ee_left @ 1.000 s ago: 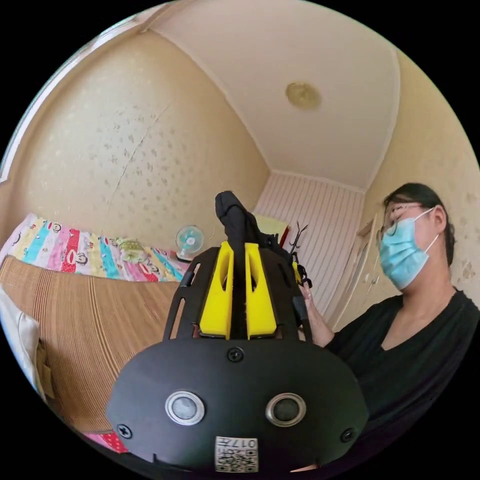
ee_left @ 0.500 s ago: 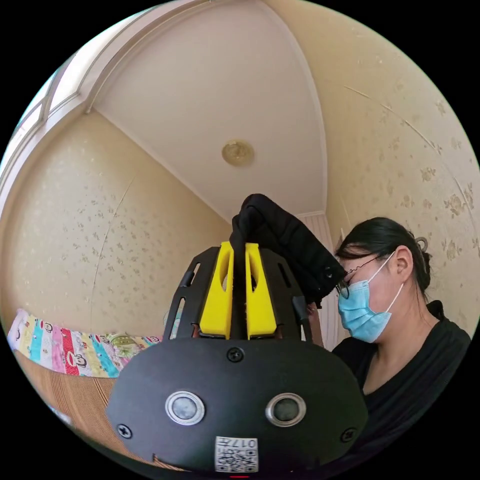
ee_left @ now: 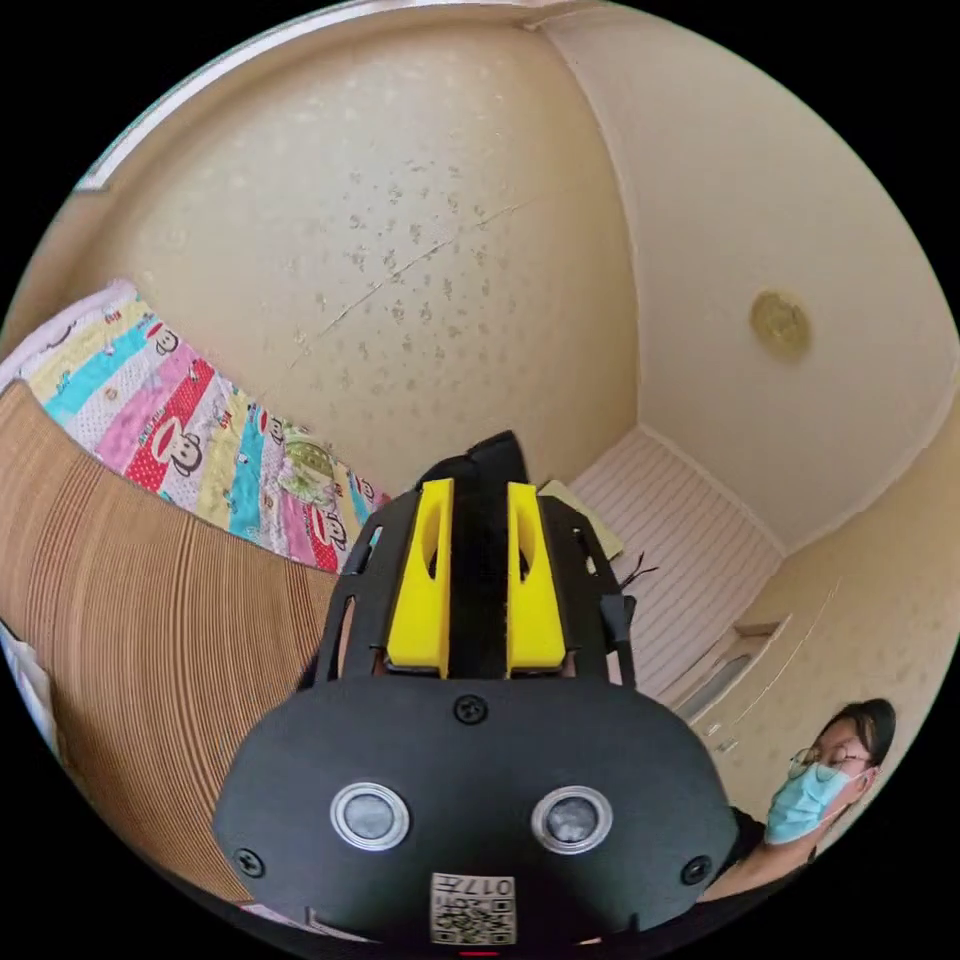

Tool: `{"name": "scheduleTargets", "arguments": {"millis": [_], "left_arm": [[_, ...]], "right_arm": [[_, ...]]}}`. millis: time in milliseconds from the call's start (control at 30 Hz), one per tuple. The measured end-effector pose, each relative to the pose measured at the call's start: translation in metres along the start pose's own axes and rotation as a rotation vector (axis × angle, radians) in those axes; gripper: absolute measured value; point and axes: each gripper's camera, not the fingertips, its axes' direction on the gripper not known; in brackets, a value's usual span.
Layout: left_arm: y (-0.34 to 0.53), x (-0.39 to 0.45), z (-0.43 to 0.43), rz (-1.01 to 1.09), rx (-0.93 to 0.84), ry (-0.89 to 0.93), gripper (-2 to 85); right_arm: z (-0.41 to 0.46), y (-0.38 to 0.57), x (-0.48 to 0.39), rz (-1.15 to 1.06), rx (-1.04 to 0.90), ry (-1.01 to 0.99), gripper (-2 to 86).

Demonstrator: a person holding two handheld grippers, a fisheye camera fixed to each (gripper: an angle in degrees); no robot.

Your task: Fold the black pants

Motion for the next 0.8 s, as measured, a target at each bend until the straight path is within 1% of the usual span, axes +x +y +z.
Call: {"name": "scheduleTargets", "arguments": {"millis": [33, 67, 100, 167, 200, 267, 300, 367, 400, 433, 467, 533, 567, 600, 667, 733, 800], "left_arm": [[0.005, -0.023, 0.006, -0.018, -0.058, 0.024, 9.6], [0.017, -0.045, 0.013, -0.018, -0.136, -0.027, 10.1], [0.026, -0.056, 0.016, -0.02, -0.175, -0.075, 10.3], [0.074, -0.103, 0.029, -0.043, -0.33, -0.256, 11.9], [0.088, -0.115, 0.033, -0.053, -0.372, -0.281, 12.1], [0.15, -0.163, 0.052, -0.098, -0.559, -0.309, 12.4], [0.166, -0.173, 0.057, -0.105, -0.606, -0.306, 12.4], [0.227, -0.199, 0.071, -0.121, -0.775, -0.287, 12.4], [0.241, -0.202, 0.072, -0.121, -0.801, -0.28, 12.4], [0.265, -0.204, 0.072, -0.117, -0.837, -0.254, 12.5], [0.284, -0.201, 0.071, -0.102, -0.859, -0.218, 12.5], [0.306, -0.193, 0.068, -0.064, -0.891, -0.211, 13.5], [0.315, -0.187, 0.065, -0.031, -0.908, -0.248, 13.7], [0.319, -0.185, 0.062, -0.014, -0.915, -0.264, 13.7], [0.327, -0.186, 0.052, -0.023, -0.911, -0.306, 13.2], [0.33, -0.193, 0.045, -0.089, -0.87, -0.279, 12.1], [0.333, -0.198, 0.045, -0.131, -0.857, -0.282, 10.5]], "right_arm": [[0.028, 0.01, 0.013, 0.053, -0.074, 0.124, 5.2], [0.057, 0.025, 0.024, 0.019, -0.174, 0.143, 6.2], [0.071, 0.037, 0.028, -0.019, -0.218, 0.133, 6.8], [0.119, 0.098, 0.053, -0.101, -0.381, 0.131, 7.5], [0.13, 0.116, 0.06, -0.11, -0.431, 0.136, 7.6], [0.174, 0.201, 0.091, -0.1, -0.657, 0.135, 8.3], [0.182, 0.224, 0.098, -0.087, -0.709, 0.122, 8.5], [0.203, 0.32, 0.11, -0.073, -0.882, -0.024, 9.1], [0.206, 0.343, 0.109, -0.082, -0.925, -0.078, 9.3], [0.21, 0.389, 0.103, -0.089, -0.998, -0.157, 9.8], [0.21, 0.429, 0.098, -0.072, -1.052, -0.169, 10.9], [0.205, 0.477, 0.093, -0.014, -1.079, -0.12, 13.9], [0.197, 0.501, 0.094, 0.068, -1.063, -0.074, 16.7], [0.192, 0.511, 0.095, 0.112, -1.042, -0.077, 17.8], [0.167, 0.536, 0.091, 0.237, -0.878, -0.135, 20.4], [0.164, 0.547, 0.086, 0.227, -0.853, -0.11, 19.7], [0.176, 0.548, 0.082, 0.18, -0.918, -0.06, 16.6]]}}
